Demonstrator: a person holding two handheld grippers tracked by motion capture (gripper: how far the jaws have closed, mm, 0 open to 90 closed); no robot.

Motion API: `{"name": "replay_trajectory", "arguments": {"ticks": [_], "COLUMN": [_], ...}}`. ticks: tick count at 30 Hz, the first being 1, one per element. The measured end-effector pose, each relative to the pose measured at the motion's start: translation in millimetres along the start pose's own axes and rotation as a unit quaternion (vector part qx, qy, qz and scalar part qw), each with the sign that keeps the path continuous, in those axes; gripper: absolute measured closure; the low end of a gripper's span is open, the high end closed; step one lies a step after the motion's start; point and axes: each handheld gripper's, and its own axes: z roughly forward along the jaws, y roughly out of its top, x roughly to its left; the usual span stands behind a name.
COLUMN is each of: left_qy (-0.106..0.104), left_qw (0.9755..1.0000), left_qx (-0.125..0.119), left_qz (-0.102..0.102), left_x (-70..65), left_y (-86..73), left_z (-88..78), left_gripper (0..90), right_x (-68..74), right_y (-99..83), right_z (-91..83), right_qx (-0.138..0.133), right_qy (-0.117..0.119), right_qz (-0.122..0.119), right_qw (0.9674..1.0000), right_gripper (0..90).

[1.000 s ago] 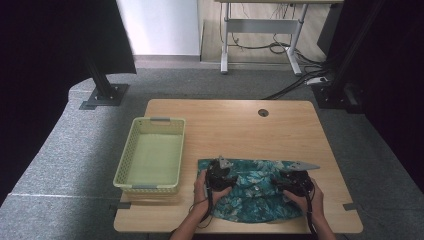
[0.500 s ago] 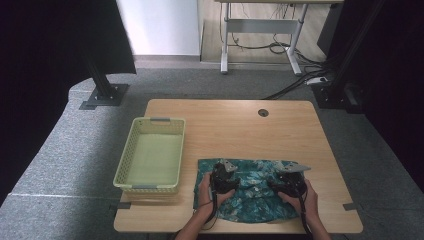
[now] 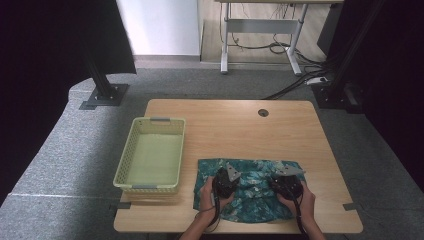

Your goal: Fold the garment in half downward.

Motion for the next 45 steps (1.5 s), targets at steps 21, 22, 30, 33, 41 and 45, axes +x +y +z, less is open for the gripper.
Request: {"name": "replay_trajectory", "arguments": {"ticks": [21,22,30,33,41,45], "left_qy": [-0.029,-0.031,-0.036,-0.038,-0.045,-0.048], "left_qw": [0.9992,0.9992,0.9989,0.9988,0.9985,0.9983], "left_qx": [0.003,0.002,-0.003,-0.007,-0.020,-0.025], "left_qz": [-0.025,-0.027,-0.030,-0.029,-0.022,-0.022], "left_x": [9.3,9.6,10.7,10.0,5.4,4.1], "left_y": [1.9,1.9,2.9,3.8,7.1,6.9], "left_z": [-0.5,-0.6,-4.4,-6.9,-17.8,-22.5], "left_gripper": [84.6,84.6,85.2,85.5,85.7,85.8], "right_x": [-2.4,-2.4,-1.9,-1.6,0.8,1.2], "right_y": [-2.2,-2.1,-2.7,-2.4,-1.4,-2.2], "right_z": [-1.9,-2.3,-9.4,-13.5,-26.3,-32.5], "right_qx": [-0.016,-0.017,-0.027,-0.031,-0.048,-0.055], "right_qy": [0.009,0.009,0.010,0.012,0.019,0.026], "right_qz": [0.021,0.020,0.021,0.021,0.021,0.025], "right_qw": [0.9996,0.9996,0.9994,0.9992,0.9985,0.9978], "right_gripper": [81.9,82.1,84.2,84.5,85.1,85.2]}}
